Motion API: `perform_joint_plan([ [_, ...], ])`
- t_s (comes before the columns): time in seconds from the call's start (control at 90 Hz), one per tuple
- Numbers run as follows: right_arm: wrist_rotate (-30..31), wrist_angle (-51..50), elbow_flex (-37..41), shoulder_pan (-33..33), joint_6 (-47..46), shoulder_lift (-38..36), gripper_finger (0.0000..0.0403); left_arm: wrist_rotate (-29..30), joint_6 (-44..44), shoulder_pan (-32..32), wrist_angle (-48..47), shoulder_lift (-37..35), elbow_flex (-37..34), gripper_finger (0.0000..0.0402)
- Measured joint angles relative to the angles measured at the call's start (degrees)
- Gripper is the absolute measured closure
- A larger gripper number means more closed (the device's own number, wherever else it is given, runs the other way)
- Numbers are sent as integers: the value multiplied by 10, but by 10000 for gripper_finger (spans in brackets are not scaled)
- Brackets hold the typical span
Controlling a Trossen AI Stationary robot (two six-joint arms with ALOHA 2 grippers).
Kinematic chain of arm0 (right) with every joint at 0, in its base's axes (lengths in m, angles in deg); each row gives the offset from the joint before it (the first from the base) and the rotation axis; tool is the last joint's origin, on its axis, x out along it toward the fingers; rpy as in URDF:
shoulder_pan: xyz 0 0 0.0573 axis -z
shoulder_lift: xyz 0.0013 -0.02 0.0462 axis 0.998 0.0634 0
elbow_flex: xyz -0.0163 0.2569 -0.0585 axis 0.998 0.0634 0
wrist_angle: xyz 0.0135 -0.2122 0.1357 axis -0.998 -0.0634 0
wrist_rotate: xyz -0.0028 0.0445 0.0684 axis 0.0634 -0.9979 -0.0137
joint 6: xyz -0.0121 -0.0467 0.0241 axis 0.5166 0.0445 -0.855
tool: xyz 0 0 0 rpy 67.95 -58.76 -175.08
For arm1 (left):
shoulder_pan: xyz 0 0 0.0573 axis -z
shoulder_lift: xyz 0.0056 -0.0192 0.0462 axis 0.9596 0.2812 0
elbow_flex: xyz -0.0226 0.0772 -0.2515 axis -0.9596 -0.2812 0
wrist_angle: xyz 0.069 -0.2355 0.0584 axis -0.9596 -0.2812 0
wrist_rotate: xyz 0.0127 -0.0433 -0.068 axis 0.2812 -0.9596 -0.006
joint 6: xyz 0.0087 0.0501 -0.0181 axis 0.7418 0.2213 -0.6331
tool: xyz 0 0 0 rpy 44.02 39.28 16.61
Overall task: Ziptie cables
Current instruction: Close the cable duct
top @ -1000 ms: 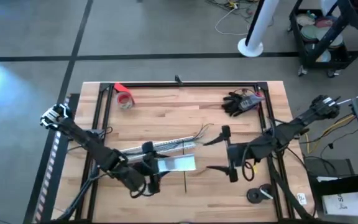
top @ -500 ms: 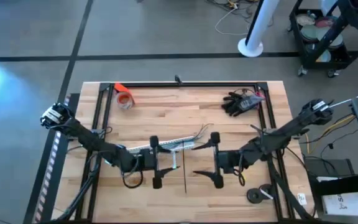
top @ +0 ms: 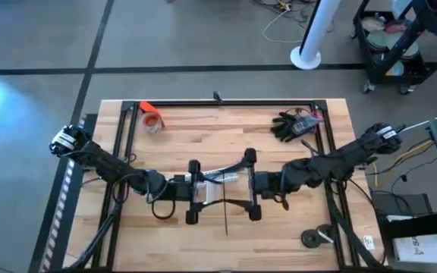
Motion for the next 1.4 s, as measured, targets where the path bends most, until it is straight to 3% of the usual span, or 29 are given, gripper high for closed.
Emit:
perform_joint_plan([
  [0.178, 4, -12, -47, 1, 27, 47, 55, 30, -9, 0, -12, 0, 0, 181],
  [0.311, 50, -49, -90, 1, 49, 69, 55, 35, -16, 1, -15, 0, 0, 181],
  [0.456, 59, -105, -123, 1, 39, 73, 55, 38, -19, 1, -17, 0, 0, 181],
  [1.011, 35, -132, -132, -1, -9, 68, 58, 35, -17, 1, -25, 0, 0, 181],
  [1.144, 34, -131, -132, -1, -15, 68, 94, 35, -17, 1, -26, 0, 0, 181],
  [1.322, 25, -135, -131, -2, -15, 68, 183, 37, -18, 1, -26, 0, 0, 174],
  [1.4, 24, -135, -131, -2, -16, 68, 188, 37, -18, 1, -27, 0, 0, 170],
])
